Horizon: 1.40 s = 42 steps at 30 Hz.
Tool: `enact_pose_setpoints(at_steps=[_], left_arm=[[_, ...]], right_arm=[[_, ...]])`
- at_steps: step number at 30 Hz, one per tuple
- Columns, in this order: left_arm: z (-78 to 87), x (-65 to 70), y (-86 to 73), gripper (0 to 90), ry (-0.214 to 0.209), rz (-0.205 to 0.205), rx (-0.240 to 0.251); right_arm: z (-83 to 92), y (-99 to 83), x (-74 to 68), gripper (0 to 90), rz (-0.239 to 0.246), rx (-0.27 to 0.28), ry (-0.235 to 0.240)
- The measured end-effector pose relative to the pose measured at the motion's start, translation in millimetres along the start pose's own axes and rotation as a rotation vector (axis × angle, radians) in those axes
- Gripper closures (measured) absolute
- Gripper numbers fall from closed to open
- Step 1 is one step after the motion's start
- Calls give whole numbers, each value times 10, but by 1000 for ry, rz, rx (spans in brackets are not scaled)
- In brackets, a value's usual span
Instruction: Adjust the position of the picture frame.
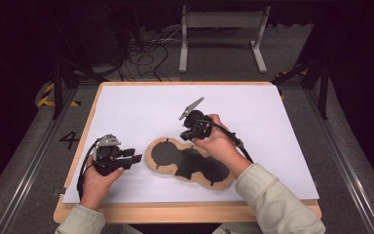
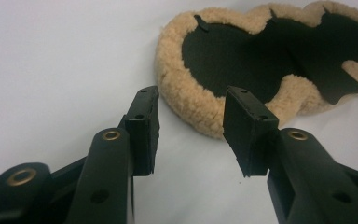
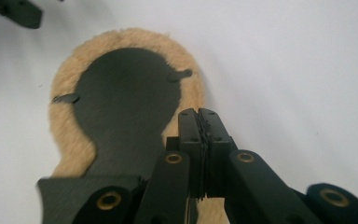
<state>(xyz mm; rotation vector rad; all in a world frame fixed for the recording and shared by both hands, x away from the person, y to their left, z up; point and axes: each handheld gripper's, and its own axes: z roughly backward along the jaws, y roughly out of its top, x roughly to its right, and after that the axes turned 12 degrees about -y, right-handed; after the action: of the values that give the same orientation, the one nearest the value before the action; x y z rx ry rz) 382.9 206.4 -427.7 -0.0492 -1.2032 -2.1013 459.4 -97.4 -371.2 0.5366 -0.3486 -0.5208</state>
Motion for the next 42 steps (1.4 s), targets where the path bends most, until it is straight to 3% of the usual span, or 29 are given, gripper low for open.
enact_pose_setpoints(at_steps=[8,14,20,28,35,42], left_arm=[[-122,7,72,508,0,-21,-16],[-107,-17,79,505,-12,-15,4],[-131,-3,77,501,-10,-23,-14],[-125,0,76,505,-3,-26,-11],[-106,-25,78,507,3,-11,-1],[-100,-55,84,507,6,1,10]], right_arm=[[317,-268,-86,893,10,40,-14],[496,-478,-154,893,-14,94,12],[633,-659,-219,893,-16,121,32],[699,-757,-291,900,-4,87,58],[671,-787,-470,900,63,10,67],[557,-885,-572,900,78,-68,92]])
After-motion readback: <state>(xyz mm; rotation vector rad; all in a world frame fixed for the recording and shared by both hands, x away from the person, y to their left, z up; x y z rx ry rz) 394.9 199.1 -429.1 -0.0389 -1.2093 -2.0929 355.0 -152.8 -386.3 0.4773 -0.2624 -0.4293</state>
